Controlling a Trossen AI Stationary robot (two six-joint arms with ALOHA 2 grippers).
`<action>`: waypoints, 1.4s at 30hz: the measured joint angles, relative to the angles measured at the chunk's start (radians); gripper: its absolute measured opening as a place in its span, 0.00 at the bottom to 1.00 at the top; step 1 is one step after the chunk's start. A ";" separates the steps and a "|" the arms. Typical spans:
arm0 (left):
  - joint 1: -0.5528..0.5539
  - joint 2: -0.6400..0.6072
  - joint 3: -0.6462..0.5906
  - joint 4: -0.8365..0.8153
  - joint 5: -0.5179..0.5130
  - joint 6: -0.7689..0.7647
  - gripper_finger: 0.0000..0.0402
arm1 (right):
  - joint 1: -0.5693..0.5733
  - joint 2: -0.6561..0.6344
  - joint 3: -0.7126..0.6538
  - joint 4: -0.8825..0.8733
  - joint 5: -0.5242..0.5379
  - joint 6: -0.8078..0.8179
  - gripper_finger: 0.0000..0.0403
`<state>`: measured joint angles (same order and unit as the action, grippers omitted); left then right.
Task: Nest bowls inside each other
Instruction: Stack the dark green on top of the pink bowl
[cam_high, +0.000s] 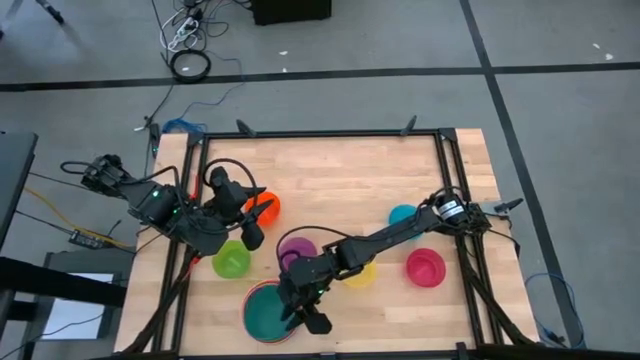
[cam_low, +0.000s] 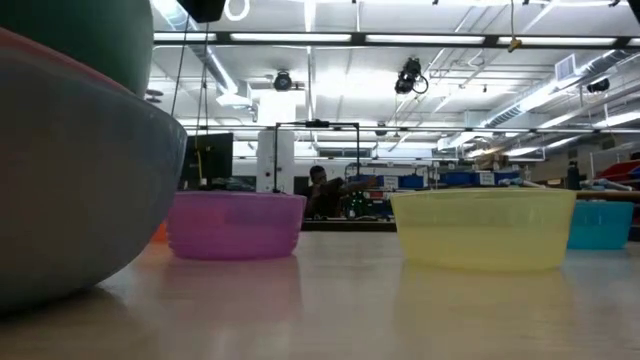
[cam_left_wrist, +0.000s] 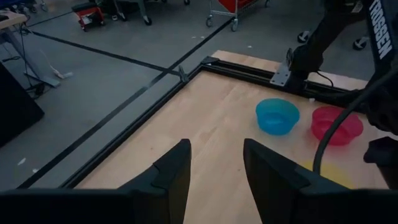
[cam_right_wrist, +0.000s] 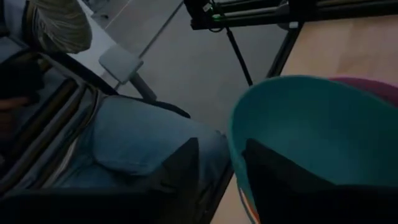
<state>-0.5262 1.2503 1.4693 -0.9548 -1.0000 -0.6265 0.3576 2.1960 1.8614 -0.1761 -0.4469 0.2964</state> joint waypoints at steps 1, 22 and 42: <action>0.000 0.000 0.000 0.000 0.000 -0.001 0.39 | -0.004 0.000 0.000 0.000 -0.002 0.000 0.33; 0.000 0.000 0.000 -0.006 0.016 -0.006 0.39 | -0.008 -0.024 -0.014 -0.184 0.018 0.021 0.36; 0.000 0.000 0.000 -0.001 0.006 -0.007 0.39 | -0.062 -0.025 -0.171 -0.008 -0.102 0.172 0.36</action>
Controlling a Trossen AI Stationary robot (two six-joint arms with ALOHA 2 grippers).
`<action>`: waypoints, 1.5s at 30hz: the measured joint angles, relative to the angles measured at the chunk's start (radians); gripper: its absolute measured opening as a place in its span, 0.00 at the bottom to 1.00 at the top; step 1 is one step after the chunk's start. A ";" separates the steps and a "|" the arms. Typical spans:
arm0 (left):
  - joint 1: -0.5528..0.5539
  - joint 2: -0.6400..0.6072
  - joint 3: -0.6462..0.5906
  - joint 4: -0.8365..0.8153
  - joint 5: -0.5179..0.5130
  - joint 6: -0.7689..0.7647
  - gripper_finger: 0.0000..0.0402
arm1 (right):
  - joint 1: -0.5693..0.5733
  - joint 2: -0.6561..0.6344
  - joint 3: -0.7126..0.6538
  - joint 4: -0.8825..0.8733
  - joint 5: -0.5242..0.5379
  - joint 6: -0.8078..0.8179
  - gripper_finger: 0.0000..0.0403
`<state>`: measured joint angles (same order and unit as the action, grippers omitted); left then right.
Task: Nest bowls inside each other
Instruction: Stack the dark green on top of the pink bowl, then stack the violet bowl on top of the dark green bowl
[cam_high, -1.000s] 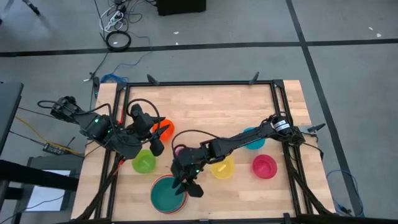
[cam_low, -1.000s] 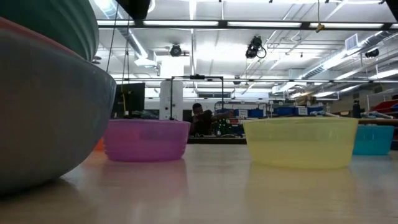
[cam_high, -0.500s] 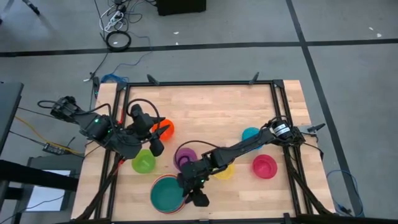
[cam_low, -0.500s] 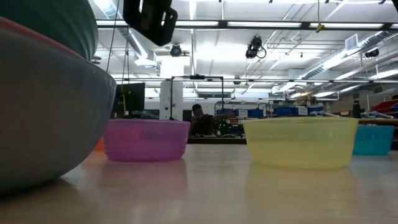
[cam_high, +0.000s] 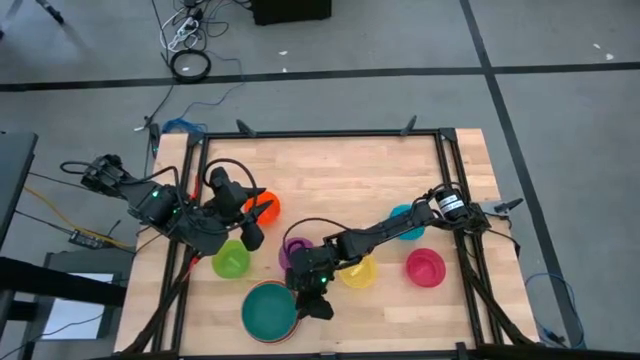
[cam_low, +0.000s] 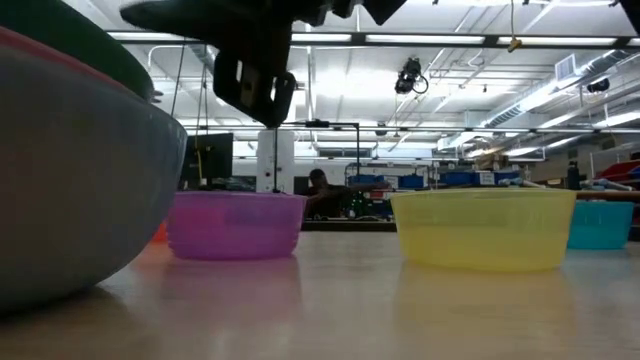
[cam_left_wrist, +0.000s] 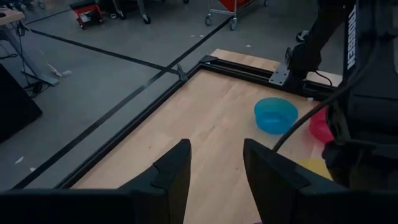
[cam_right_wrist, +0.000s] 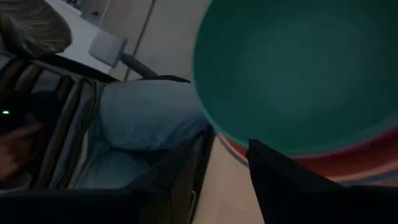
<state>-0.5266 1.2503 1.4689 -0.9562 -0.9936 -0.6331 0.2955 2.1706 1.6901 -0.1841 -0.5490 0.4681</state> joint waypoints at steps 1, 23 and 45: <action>0.000 0.000 0.000 0.000 0.000 0.000 0.39 | -0.006 -0.001 0.000 0.005 0.006 -0.003 0.36; 0.000 0.000 0.000 -0.008 0.024 -0.001 0.39 | -0.102 -0.004 0.000 -0.382 0.268 -0.427 0.36; 0.000 0.000 -0.001 -0.011 0.026 0.000 0.39 | -0.081 0.056 -0.005 -0.382 0.465 -0.554 0.42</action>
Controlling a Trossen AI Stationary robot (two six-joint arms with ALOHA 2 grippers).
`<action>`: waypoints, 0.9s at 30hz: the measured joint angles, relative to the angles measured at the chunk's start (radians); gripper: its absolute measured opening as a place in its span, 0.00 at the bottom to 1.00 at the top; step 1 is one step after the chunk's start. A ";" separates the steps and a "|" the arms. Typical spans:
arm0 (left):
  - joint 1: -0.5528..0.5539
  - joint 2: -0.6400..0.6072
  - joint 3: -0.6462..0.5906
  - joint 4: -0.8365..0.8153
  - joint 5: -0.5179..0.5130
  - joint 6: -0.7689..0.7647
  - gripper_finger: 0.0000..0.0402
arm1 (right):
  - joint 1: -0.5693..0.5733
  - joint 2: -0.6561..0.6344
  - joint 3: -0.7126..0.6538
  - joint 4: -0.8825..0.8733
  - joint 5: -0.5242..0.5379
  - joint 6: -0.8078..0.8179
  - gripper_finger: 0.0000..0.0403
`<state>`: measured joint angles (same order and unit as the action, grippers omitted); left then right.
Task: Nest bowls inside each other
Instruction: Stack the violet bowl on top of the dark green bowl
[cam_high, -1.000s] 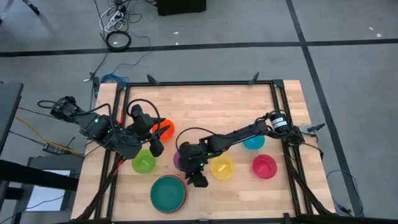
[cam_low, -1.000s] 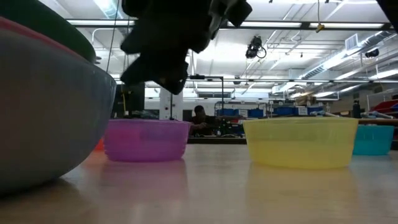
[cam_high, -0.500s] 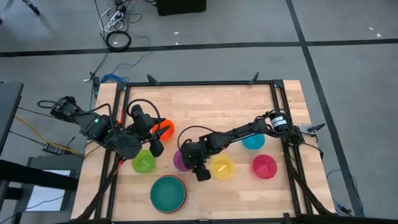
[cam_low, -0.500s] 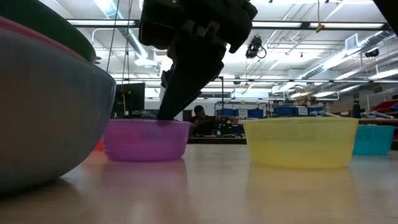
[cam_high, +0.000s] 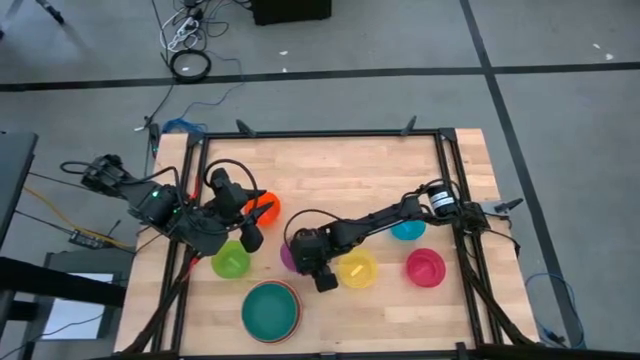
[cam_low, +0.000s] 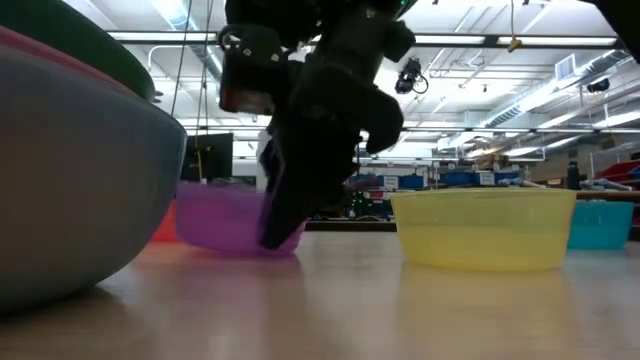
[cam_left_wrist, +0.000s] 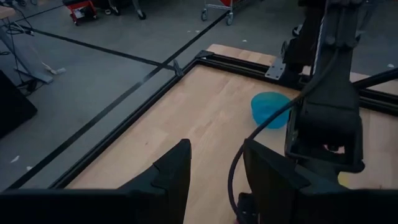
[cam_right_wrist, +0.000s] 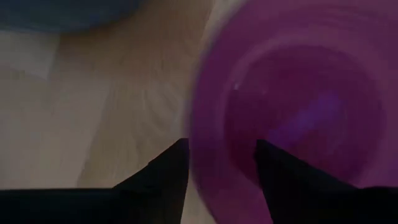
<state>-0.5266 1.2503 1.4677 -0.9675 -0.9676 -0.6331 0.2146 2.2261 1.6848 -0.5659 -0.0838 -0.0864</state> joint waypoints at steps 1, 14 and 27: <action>0.000 0.000 0.000 0.001 0.000 0.000 0.39 | 0.000 -0.001 0.000 -0.002 0.007 -0.001 0.40; 0.000 0.000 0.000 -0.004 0.000 0.000 0.39 | 0.022 -0.012 0.038 -0.139 0.201 -0.101 0.01; 0.001 0.000 0.000 -0.006 -0.029 0.002 0.39 | 0.085 -0.039 0.327 -0.196 0.048 -0.060 0.00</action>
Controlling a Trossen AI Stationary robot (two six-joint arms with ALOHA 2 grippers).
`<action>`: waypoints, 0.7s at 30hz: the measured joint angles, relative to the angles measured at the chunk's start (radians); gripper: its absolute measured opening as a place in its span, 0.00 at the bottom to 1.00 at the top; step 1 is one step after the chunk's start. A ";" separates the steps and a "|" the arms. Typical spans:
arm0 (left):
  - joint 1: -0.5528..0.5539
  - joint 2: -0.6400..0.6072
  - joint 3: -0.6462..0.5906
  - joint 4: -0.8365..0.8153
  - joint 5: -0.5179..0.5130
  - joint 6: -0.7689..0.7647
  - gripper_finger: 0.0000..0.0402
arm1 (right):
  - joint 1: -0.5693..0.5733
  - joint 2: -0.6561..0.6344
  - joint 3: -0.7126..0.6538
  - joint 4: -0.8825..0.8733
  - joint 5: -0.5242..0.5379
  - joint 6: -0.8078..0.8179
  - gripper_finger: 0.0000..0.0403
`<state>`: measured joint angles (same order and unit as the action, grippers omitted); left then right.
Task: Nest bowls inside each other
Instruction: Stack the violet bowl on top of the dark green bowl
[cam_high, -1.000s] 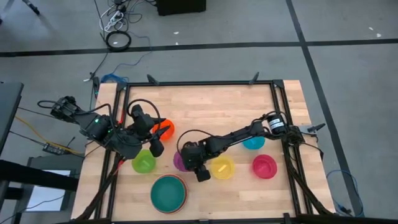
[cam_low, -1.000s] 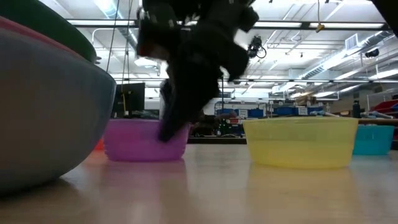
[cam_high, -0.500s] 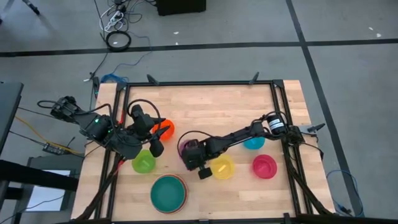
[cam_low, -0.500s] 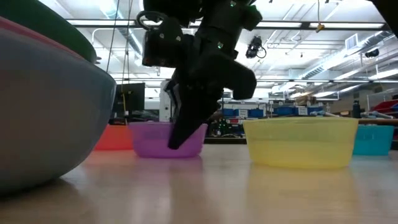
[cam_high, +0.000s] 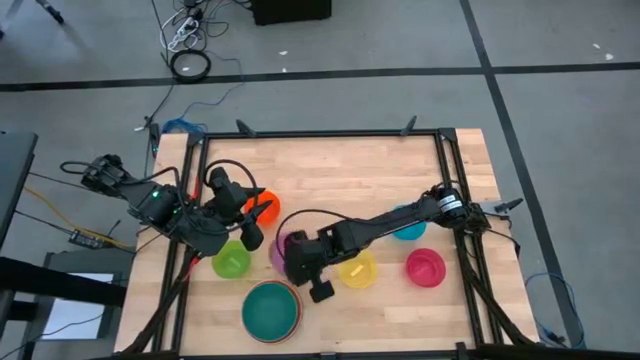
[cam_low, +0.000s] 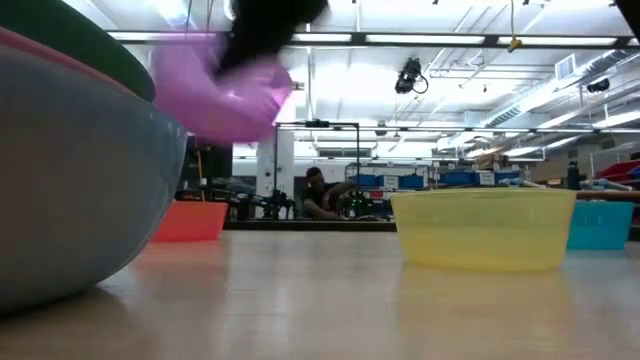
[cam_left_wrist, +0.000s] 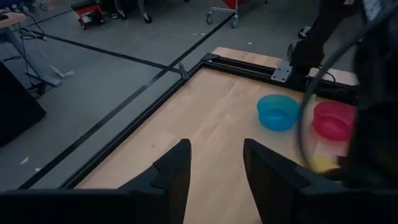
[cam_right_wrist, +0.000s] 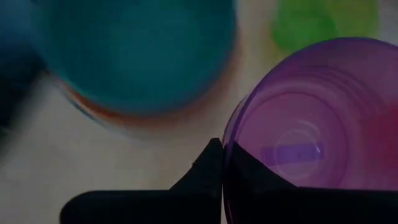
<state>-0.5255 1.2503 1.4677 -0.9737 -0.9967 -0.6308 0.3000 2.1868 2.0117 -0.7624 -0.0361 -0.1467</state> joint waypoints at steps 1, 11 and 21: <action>0.000 0.000 0.000 0.000 -0.001 0.000 0.39 | 0.008 -0.002 0.004 0.032 -0.030 0.012 0.00; 0.000 0.000 0.000 0.002 -0.004 -0.001 0.39 | 0.086 0.002 0.010 0.199 -0.130 0.039 0.00; 0.000 0.000 0.000 0.005 -0.025 -0.002 0.39 | 0.098 0.003 0.010 0.267 -0.169 0.042 0.00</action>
<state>-0.5255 1.2503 1.4677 -0.9687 -1.0214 -0.6327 0.3985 2.1895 2.0216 -0.4950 -0.2050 -0.1044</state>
